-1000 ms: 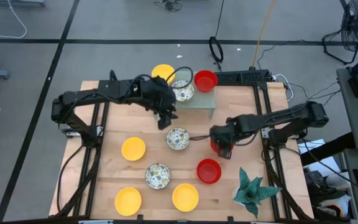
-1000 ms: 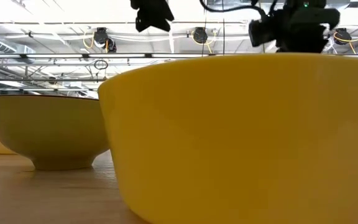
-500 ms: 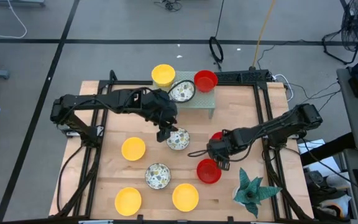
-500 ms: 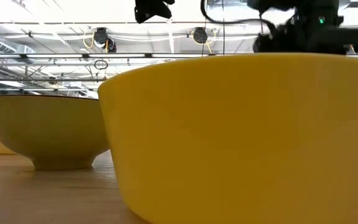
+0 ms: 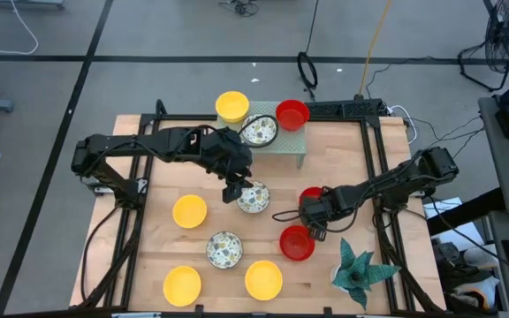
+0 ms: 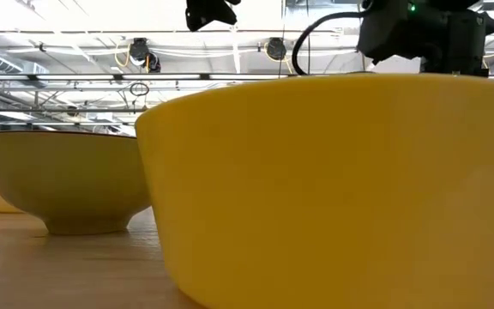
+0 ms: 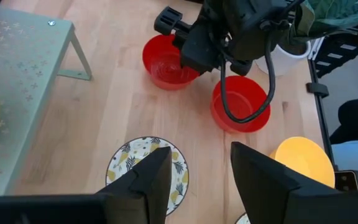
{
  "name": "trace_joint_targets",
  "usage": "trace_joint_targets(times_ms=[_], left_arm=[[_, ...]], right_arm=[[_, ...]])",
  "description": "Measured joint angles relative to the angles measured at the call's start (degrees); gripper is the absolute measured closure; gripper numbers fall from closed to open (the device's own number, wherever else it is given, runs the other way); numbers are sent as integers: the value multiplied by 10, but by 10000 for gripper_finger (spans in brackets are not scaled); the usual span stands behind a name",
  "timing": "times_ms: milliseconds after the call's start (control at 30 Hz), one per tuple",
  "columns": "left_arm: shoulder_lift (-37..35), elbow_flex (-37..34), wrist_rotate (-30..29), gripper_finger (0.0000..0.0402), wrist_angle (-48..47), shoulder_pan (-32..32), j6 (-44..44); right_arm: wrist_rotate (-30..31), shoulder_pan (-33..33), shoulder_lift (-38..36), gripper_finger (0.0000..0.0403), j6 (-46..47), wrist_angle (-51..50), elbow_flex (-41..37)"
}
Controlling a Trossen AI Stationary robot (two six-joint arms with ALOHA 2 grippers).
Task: Pick & Place Mini bowls
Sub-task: Stack the red bowl on top of the red bowl on the shelf
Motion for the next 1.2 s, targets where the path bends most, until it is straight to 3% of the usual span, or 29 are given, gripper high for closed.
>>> trace_joint_targets(times_ms=[167,233,467,667,800,1033,1200], left_arm=[[0,0,0,231,-6,0,10],[0,0,0,231,-13,0,11],[0,0,0,231,-37,0,13],[0,0,0,231,-34,0,9],[0,0,-8,231,-26,0,1],[0,0,-9,231,-24,0,-3],[0,0,-9,231,-24,0,-9]], right_arm=[[0,0,-3,365,-22,2,0],[2,1,-11,391,-25,1,0],[38,3,-86,401,-48,-4,21],[154,-11,-180,402,-133,17,72],[230,-48,-224,402,-261,124,77],[230,-199,-221,402,-442,310,77],[118,-327,-179,402,-428,340,77]])
